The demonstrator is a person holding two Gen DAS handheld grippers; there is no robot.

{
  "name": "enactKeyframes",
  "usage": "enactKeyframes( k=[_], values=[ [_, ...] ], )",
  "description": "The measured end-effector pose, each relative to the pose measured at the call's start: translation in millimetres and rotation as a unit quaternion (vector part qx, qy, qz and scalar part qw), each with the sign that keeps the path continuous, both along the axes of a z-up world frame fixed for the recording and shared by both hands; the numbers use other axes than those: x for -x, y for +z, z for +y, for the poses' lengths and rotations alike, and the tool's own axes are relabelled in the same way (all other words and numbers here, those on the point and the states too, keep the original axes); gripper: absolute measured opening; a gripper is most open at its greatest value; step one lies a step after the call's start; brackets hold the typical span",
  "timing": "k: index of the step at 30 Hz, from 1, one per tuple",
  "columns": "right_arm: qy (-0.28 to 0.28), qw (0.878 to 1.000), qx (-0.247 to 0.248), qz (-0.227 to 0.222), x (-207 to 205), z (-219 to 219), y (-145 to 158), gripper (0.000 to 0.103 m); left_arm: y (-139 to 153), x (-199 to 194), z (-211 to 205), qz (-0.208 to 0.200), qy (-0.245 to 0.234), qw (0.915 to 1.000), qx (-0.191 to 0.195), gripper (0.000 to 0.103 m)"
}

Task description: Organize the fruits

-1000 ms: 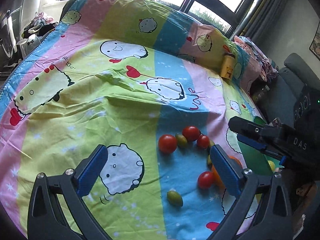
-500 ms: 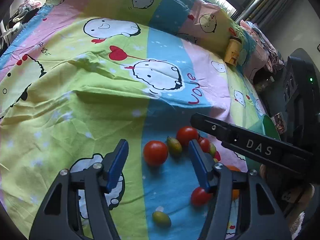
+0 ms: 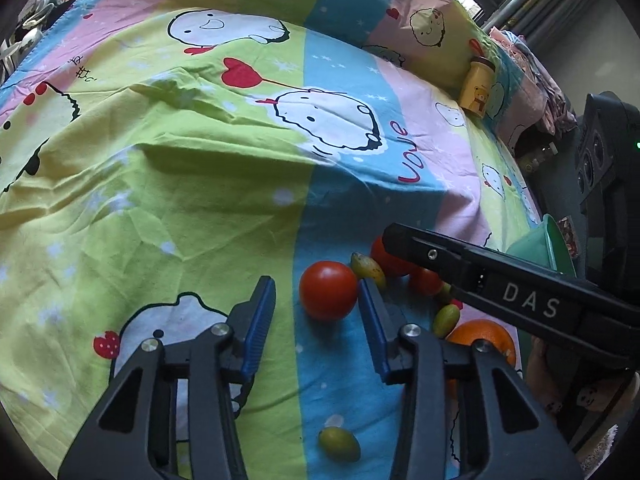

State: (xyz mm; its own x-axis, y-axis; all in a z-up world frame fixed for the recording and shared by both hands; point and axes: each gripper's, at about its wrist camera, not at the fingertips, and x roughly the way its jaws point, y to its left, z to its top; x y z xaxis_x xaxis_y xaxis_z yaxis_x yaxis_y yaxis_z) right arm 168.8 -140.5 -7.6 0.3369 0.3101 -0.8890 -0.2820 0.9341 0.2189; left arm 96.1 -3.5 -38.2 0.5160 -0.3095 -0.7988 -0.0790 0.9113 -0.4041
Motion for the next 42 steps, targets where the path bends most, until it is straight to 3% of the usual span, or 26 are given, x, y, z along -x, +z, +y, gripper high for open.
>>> enactKeyframes(
  k=[17,24,42],
  values=[
    [0.005,1.0,0.009,0.006,3.4,5.6,-11.1,0.037,-5.6,-2.4,0.2,0.0,0.0,0.9999,0.014,0.04],
    [-0.001,1.0,0.004,0.002,5.7,4.3,-10.9,0.035,-6.4,-0.1,0.9,-0.005,0.005,0.9996,0.027,0.031],
    [-0.021,1.0,-0.005,-0.002,8.4,-4.2,-11.2,0.034,-6.4,2.7,-5.9,-0.011,-0.006,0.9999,-0.01,0.032]
  ],
)
